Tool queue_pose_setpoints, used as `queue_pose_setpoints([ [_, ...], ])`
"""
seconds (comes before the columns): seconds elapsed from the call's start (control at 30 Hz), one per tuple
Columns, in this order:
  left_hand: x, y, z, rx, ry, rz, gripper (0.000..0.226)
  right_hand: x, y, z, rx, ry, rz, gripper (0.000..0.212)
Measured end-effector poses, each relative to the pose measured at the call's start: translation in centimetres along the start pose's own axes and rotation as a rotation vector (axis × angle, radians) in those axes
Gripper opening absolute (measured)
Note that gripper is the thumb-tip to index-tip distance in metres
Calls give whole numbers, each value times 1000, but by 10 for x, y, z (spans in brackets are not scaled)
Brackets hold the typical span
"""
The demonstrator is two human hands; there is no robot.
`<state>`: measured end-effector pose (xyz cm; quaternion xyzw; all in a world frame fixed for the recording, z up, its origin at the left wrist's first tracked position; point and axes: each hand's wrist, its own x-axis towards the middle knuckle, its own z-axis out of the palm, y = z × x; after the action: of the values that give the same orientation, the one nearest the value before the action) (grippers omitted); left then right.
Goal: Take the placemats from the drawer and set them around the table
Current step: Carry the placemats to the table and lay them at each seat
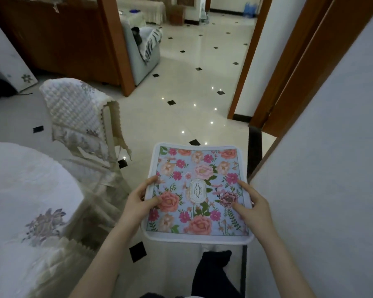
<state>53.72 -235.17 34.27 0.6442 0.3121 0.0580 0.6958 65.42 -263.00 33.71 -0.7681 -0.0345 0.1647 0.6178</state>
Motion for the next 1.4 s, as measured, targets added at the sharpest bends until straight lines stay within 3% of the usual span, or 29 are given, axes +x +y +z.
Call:
queue_pose_setpoints([
  [0.3,104,48,-15,-168,412,-13,57,219,-76,81,-77,-431,-68,60],
  [0.5,114,65,-55,-294,721,25,56,293,-133,178,-131,-726,-157,59],
  [0.77,99,18,-117,-398,1031,-69,55,296,-118,314,-259,-1026,-110,60],
  [1.17,84,13,-270,-458,1300,-20,55,258,-168,532,-353,-1303,-229,58],
  [1.4,85,1,-317,-521,1427,-35,55,250,-175,629,-436,-1453,-296,59],
])
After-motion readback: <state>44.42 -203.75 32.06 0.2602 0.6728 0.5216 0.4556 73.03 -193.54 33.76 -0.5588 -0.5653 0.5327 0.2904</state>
